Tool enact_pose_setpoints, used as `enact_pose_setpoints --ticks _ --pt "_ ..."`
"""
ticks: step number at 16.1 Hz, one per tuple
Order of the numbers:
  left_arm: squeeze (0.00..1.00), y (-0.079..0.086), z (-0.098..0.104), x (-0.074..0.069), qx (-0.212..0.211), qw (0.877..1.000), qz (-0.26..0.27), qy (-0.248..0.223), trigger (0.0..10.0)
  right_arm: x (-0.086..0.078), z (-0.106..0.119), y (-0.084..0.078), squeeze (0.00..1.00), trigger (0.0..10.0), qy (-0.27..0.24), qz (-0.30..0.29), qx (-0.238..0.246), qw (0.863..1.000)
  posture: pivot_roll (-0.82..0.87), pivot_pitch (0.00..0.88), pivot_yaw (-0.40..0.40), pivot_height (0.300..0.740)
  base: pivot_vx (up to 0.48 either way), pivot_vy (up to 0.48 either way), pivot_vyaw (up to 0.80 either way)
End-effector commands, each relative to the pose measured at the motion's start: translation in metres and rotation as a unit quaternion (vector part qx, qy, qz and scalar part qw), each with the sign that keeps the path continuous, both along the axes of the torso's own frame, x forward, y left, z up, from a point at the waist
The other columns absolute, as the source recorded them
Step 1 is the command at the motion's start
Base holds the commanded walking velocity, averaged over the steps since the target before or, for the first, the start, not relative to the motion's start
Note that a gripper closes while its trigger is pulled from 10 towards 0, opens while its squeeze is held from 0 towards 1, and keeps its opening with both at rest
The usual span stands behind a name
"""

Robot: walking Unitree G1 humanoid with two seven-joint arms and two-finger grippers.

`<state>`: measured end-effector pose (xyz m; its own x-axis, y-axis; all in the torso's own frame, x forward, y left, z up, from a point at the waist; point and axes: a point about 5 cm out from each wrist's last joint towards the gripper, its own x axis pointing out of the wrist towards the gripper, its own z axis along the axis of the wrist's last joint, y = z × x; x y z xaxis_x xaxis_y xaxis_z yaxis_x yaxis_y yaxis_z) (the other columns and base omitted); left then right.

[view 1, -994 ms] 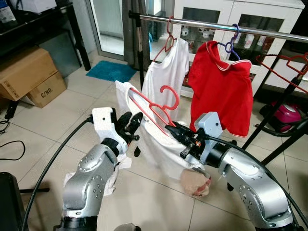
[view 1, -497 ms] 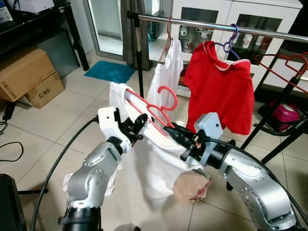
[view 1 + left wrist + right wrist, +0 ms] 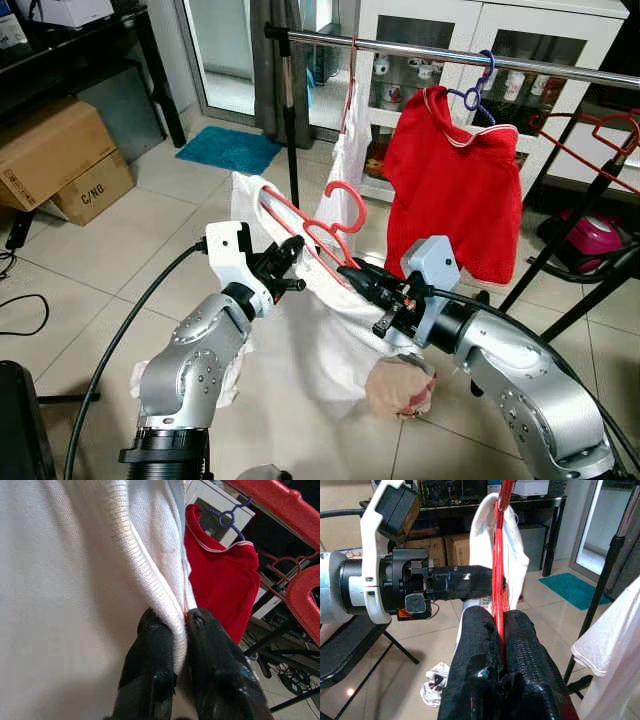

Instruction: Hang hanger

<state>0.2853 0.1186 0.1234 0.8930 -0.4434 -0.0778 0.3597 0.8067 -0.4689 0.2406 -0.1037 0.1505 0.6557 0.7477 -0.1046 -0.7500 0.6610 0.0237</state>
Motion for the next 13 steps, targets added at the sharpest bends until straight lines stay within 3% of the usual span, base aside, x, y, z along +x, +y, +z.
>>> enact_pose_setpoints --ticks 1,9,13 --pt "0.0 0.0 0.001 -0.001 0.005 1.0 -0.002 -0.004 0.0 -0.002 0.008 0.002 0.0 0.0 -0.015 0.008 0.006 1.0 -0.06 0.0 0.032 0.74 0.0 0.0 0.0" --pt "0.0 0.003 0.003 -0.002 0.011 1.0 -0.001 -0.007 0.0 -0.001 0.005 0.002 0.0 0.0 -0.011 0.001 0.006 1.0 -0.05 0.0 0.032 0.74 0.0 0.0 0.0" --pt "0.0 0.023 0.009 -0.003 0.043 0.999 0.028 -0.018 0.0 0.005 0.0 -0.004 0.0 0.0 -0.008 -0.032 -0.009 0.999 -0.04 0.0 0.032 0.74 0.0 0.0 0.0"
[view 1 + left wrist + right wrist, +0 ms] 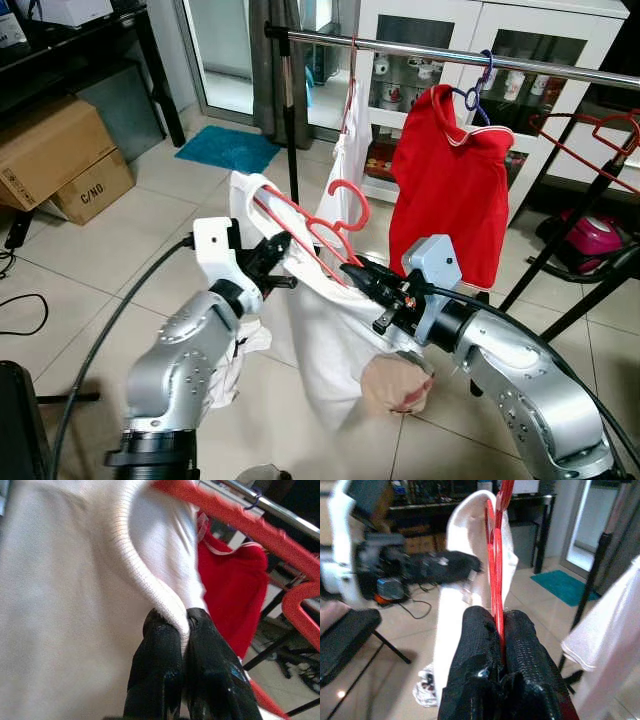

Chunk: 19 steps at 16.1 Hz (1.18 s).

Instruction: Hang hanger

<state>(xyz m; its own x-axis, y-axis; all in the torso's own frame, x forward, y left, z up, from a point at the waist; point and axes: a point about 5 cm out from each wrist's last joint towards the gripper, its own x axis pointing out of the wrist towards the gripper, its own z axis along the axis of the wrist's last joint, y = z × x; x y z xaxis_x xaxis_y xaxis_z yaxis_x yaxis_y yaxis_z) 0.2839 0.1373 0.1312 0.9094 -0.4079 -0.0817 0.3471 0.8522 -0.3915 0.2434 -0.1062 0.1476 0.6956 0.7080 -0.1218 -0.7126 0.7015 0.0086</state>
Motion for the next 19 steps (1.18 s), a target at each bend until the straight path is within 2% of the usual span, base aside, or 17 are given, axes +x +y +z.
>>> enact_pose_setpoints --ticks 1,5,6,8,9,10,11,12,13,14,16,17,18,19 --pt "0.0 0.009 0.005 0.0 0.008 1.0 0.013 -0.006 0.0 0.002 0.002 -0.003 0.0 0.0 -0.008 -0.009 -0.005 1.0 -0.04 0.0 0.028 0.74 0.0 0.0 0.0" --pt "0.0 0.024 0.021 0.006 0.059 0.998 0.015 -0.026 0.0 0.009 -0.007 -0.011 0.0 0.0 -0.016 -0.016 -0.102 0.995 -0.04 0.0 0.026 0.74 0.0 0.0 0.0" --pt "0.0 0.025 0.023 0.006 0.067 0.997 0.014 -0.027 0.0 0.009 -0.009 -0.011 0.0 0.0 -0.017 -0.015 -0.114 0.993 -0.04 0.0 0.026 0.74 0.0 0.0 0.0" --pt "0.0 0.031 0.03 0.008 0.129 0.991 0.003 -0.035 0.0 0.004 -0.018 -0.015 0.0 0.0 -0.005 0.017 -0.172 0.985 -0.04 0.0 0.03 0.74 0.0 0.0 0.0" --pt "0.0 0.033 0.031 0.009 0.142 0.989 0.003 -0.037 0.0 0.003 -0.02 -0.016 0.0 0.0 -0.004 0.026 -0.186 0.982 -0.04 0.0 0.031 0.74 0.0 0.0 0.0" --pt "0.0 0.042 0.036 0.013 0.196 0.98 0.013 -0.042 0.0 -0.003 -0.026 -0.019 0.0 0.0 0.003 0.06 -0.22 0.974 -0.04 0.0 0.031 0.74 0.0 0.0 0.0" --pt "0.0 0.049 0.037 0.015 0.242 0.969 0.02 -0.045 0.0 -0.006 -0.028 -0.021 0.0 0.0 0.011 0.075 -0.226 0.971 -0.04 0.0 0.033 0.74 0.0 0.0 0.0" --pt "0.0 0.06 0.041 0.018 0.27 0.961 0.043 -0.051 0.0 -0.01 -0.029 -0.024 0.0 0.0 0.017 0.092 -0.229 0.969 -0.04 0.0 0.033 0.74 0.0 0.0 0.0" --pt "0.0 0.066 0.044 0.019 0.284 0.956 0.055 -0.056 0.0 -0.012 -0.03 -0.027 0.0 0.0 0.021 0.101 -0.233 0.967 -0.04 0.0 0.033 0.74 0.0 0.0 0.0" --pt "0.0 0.077 0.05 0.022 0.314 0.944 0.075 -0.065 0.0 -0.017 -0.034 -0.032 0.0 0.0 0.039 0.119 -0.24 0.963 -0.04 0.0 0.038 0.74 0.0 0.0 0.0" --pt "0.0 0.094 0.06 0.025 0.345 0.929 0.105 -0.077 0.0 -0.025 -0.04 -0.042 0.0 0.0 0.063 0.141 -0.252 0.955 -0.04 0.0 0.039 0.74 0.0 0.0 0.0" --pt "0.0 0.101 0.064 0.026 0.364 0.921 0.114 -0.079 0.0 -0.027 -0.04 -0.044 0.0 0.0 0.07 0.143 -0.243 0.957 -0.04 0.0 0.041 0.74 0.0 0.0 0.0" --pt "0.0 0.112 0.069 0.027 0.392 0.907 0.129 -0.081 0.0 -0.027 -0.038 -0.048 0.0 0.0 0.078 0.138 -0.214 0.964 -0.04 0.0 0.041 0.74 0.0 0.0 0.0" --pt "0.0 0.121 0.071 0.027 0.392 0.904 0.148 -0.079 0.0 -0.026 -0.033 -0.049 0.0 0.0 0.079 0.131 -0.174 0.973 -0.04 0.0 0.046 0.74 0.0 0.0 0.0"
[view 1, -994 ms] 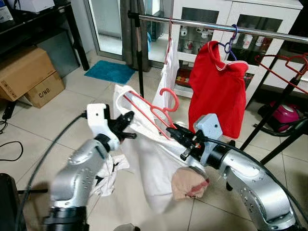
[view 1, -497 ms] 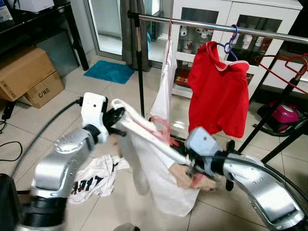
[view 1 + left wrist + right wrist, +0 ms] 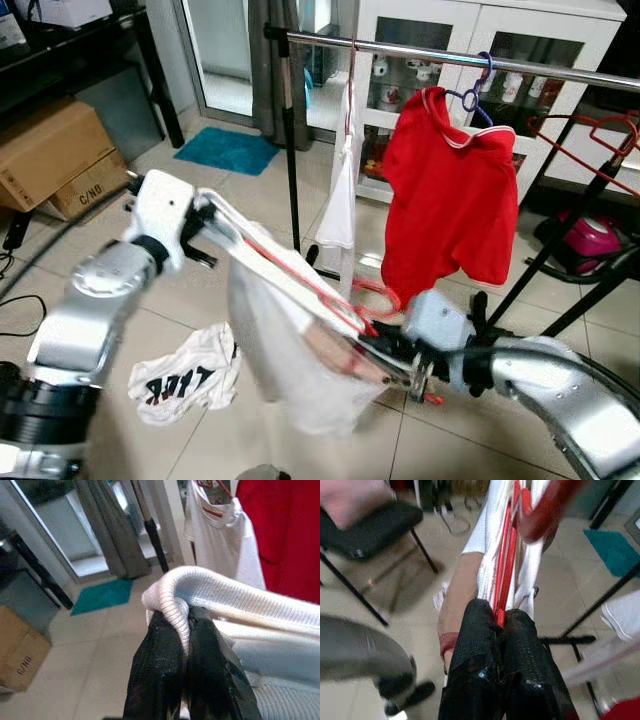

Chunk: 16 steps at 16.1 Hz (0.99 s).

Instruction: Hang hanger

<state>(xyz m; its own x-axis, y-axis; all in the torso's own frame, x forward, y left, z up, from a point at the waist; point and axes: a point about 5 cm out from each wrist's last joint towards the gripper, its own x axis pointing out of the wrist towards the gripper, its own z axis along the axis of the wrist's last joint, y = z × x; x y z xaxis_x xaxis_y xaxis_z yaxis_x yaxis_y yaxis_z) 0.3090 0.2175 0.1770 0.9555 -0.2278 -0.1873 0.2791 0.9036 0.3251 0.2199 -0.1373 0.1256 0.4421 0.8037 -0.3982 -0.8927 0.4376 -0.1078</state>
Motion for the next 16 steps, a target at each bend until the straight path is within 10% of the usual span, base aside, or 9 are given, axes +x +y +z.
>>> enact_pose_setpoints --ticks 1,5,11,16 --pt "0.0 0.044 0.025 0.002 0.034 0.992 0.109 -0.05 0.0 -0.003 -0.01 -0.018 0.0 0.0 0.038 -0.023 -0.011 0.999 -0.04 0.0 0.046 0.74 0.0 0.0 0.0" --pt "0.0 0.048 0.01 0.005 -0.035 0.988 0.14 -0.048 0.0 -0.02 0.009 0.0 0.0 0.0 0.08 0.031 0.163 0.983 -0.04 0.0 0.047 0.74 0.0 0.0 0.0" --pt "0.0 -0.001 0.01 0.014 0.032 0.998 -0.013 -0.043 0.0 0.019 0.016 0.007 0.0 0.0 -0.015 -0.075 0.019 0.997 -0.04 0.0 0.049 0.74 0.0 0.0 0.0" --pt "0.0 -0.042 -0.009 0.016 0.096 0.988 -0.117 -0.011 0.0 0.021 0.021 0.021 0.0 0.0 -0.078 0.006 -0.132 0.988 -0.04 0.0 0.047 0.74 0.0 0.0 0.0"
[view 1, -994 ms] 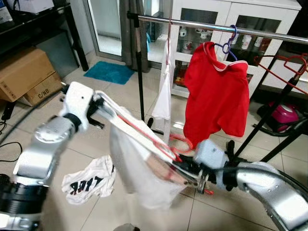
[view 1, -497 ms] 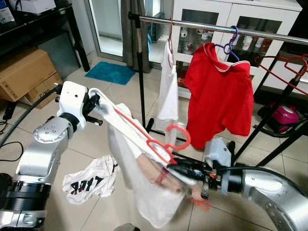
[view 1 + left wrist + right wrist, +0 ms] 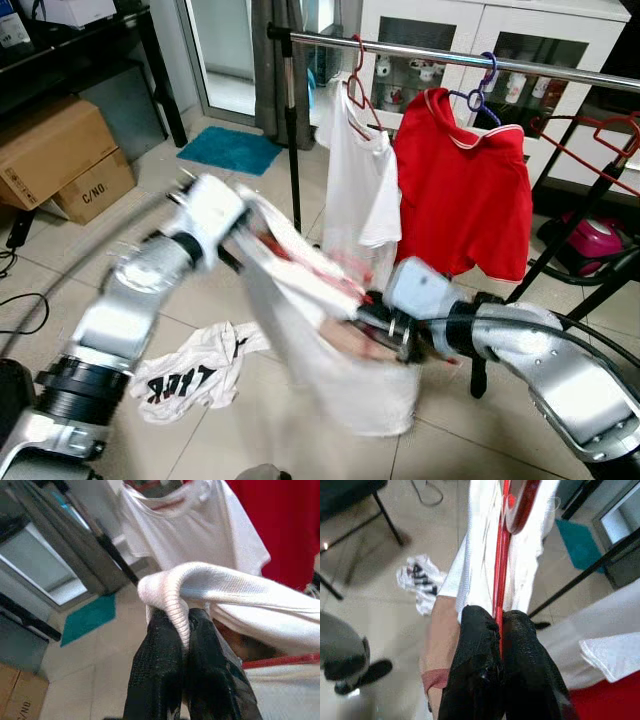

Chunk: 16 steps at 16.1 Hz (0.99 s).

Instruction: Hang hanger

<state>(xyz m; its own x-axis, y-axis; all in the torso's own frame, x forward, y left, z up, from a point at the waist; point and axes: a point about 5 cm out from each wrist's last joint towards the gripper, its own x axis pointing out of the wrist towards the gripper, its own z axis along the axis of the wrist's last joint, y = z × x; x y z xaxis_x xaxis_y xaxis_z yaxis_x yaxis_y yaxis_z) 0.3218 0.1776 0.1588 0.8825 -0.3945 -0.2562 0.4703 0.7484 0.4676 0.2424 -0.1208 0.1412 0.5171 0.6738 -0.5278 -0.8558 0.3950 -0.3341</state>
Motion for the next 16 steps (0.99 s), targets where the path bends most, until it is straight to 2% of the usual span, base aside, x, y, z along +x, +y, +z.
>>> enact_pose_setpoints --ticks 1,2,4,6,7,8,9,10,11,12,13,15,16 --pt "0.0 -0.012 0.006 0.003 0.012 0.999 -0.032 -0.012 0.0 0.001 0.006 0.008 0.0 0.0 -0.009 0.021 -0.014 1.0 -0.04 0.0 0.044 0.74 0.0 0.0 0.0" --pt "0.0 -0.031 -0.001 0.001 0.022 0.997 -0.074 0.001 0.0 0.01 0.018 0.022 0.0 0.0 -0.011 -0.003 0.041 0.999 -0.05 0.0 0.039 0.74 0.0 0.0 0.0" --pt "0.0 -0.051 -0.008 -0.001 0.023 0.994 -0.109 0.009 0.0 0.022 0.029 0.038 0.0 0.0 -0.011 -0.034 0.098 0.995 -0.05 0.0 0.039 0.74 0.0 0.0 0.0" --pt "0.0 -0.062 -0.011 -0.003 0.024 0.992 -0.123 0.011 0.0 0.025 0.024 0.045 0.0 0.0 -0.013 -0.022 0.061 0.998 -0.05 0.0 0.038 0.74 0.0 0.0 0.0" --pt "0.0 -0.067 -0.01 -0.004 0.011 0.992 -0.126 0.004 0.0 0.021 0.004 0.043 0.0 0.0 0.005 -0.01 0.003 1.0 -0.05 0.0 0.034 0.74 0.0 0.0 0.0" --pt "0.0 -0.067 -0.008 -0.004 0.007 0.992 -0.124 0.002 0.0 0.019 0.002 0.045 0.0 0.0 0.028 -0.022 0.029 0.999 -0.05 0.0 0.034 0.74 0.0 0.0 0.0" --pt "0.0 -0.06 -0.002 -0.003 -0.009 0.994 -0.105 -0.01 0.0 0.019 -0.022 0.033 0.0 0.0 0.042 -0.05 -0.031 0.997 -0.05 0.0 0.03 0.74 0.0 0.0 0.0" --pt "0.0 -0.058 -0.001 -0.003 -0.012 0.995 -0.101 -0.011 0.0 0.019 -0.03 0.028 0.0 0.0 0.028 -0.044 -0.073 0.996 -0.05 0.0 0.03 0.74 0.0 0.0 0.0" --pt "0.0 -0.05 0.004 -0.002 -0.014 0.996 -0.087 -0.02 0.0 0.019 -0.037 0.02 0.0 0.0 0.047 -0.074 -0.06 0.994 -0.04 0.0 0.028 0.74 0.0 0.0 0.0" --pt "0.0 -0.035 0.011 -0.002 -0.006 0.998 -0.059 -0.034 0.0 0.021 -0.038 0.009 0.0 0.0 0.047 -0.102 -0.057 0.992 -0.04 0.0 0.025 0.74 0.0 0.0 0.0" --pt "0.0 -0.012 0.019 -0.001 0.029 0.998 -0.022 -0.048 0.0 0.024 -0.039 -0.009 0.0 0.0 0.037 -0.131 -0.082 0.987 -0.04 0.0 0.021 0.74 0.0 0.0 0.0" --pt "0.0 0.013 0.027 -0.002 0.067 0.996 0.012 -0.055 0.0 0.025 -0.042 -0.03 0.0 0.0 0.033 -0.169 -0.103 0.98 -0.03 0.0 0.014 0.74 0.0 0.0 0.0" --pt "0.0 0.035 0.031 -0.004 0.092 0.993 0.042 -0.057 0.0 0.023 -0.042 -0.041 0.0 0.0 0.039 -0.184 -0.089 0.978 -0.02 0.0 0.006 0.74 0.0 0.0 0.0"
